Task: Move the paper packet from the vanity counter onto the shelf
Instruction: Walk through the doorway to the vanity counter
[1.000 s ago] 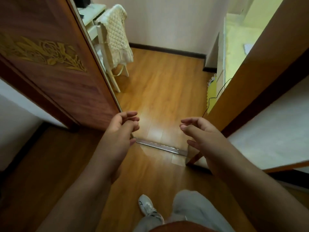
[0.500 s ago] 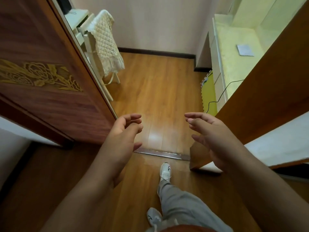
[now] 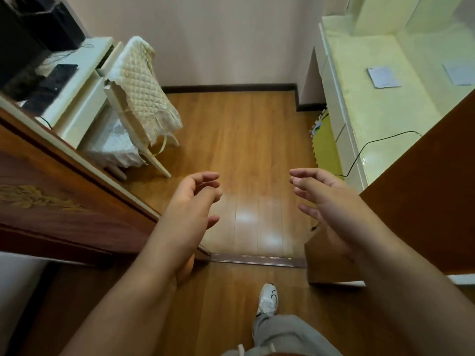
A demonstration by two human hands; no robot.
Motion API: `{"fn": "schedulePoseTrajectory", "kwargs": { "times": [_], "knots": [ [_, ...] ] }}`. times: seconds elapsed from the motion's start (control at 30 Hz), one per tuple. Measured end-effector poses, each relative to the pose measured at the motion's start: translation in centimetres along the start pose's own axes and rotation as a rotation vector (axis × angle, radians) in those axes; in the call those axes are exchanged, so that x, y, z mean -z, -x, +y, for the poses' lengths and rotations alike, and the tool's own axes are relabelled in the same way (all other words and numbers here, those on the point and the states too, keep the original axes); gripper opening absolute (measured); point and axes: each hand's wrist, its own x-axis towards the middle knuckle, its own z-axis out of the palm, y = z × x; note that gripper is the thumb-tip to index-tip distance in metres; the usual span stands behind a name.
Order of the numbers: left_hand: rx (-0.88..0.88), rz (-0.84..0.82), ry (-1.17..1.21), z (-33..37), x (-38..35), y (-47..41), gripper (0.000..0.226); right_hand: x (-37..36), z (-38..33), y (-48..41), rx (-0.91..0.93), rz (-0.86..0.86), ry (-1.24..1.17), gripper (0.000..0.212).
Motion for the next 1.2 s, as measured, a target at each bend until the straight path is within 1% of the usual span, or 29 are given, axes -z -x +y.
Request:
{"fn": "schedulePoseTrajectory", "kwargs": {
  "times": [0.1, 0.2, 0.33, 0.5, 0.63, 0.73, 0.87, 1.0, 1.2],
  "knots": [
    [-0.018, -0.026, 0.000, 2.2, -1.3, -3.2, 0.026, 0.9, -2.0, -3.0, 0.025, 0.026, 0.018, 0.015],
    [-0.028, -0.017, 0.020, 3.8, -2.5, -6.1, 0.027, 2.0, -3.8, -5.1, 0.058, 0.077, 0.010, 0.017],
    [-0.018, -0.042, 0.037, 5.6, -4.2, -9.2, 0.031, 3.4, -5.2, -6.7, 0.044, 0.102, -0.013, 0.016],
    [-0.041, -0.139, 0.030, 7.3, -7.5, -13.6, 0.027, 4.3, -6.0, -9.4, 0.003, 0.159, -0.033, 0.016],
    [-0.050, -0.242, 0.009, 8.9, -10.3, -18.0, 0.025, 4.2, -7.5, -12.5, 0.001, 0.217, -0.049, 0.021],
    [-0.080, -0.295, -0.001, 10.9, -12.0, -23.2, 0.024, 4.0, -9.1, -15.4, 0.016, 0.271, -0.047, 0.027],
    [-0.106, -0.371, 0.006, 14.4, -14.1, -30.9, 0.024, 3.7, -12.4, -20.4, 0.016, 0.358, -0.068, 0.027],
    [-0.084, -0.445, 0.001, 16.5, -14.3, -37.8, 0.024, 2.3, -15.9, -25.7, 0.000, 0.432, -0.076, 0.026],
    [0.007, -0.434, 0.001, 16.9, -12.3, -45.7, 0.027, -0.6, -18.8, -32.8, -0.017, 0.473, -0.069, 0.026]
  ]
}}
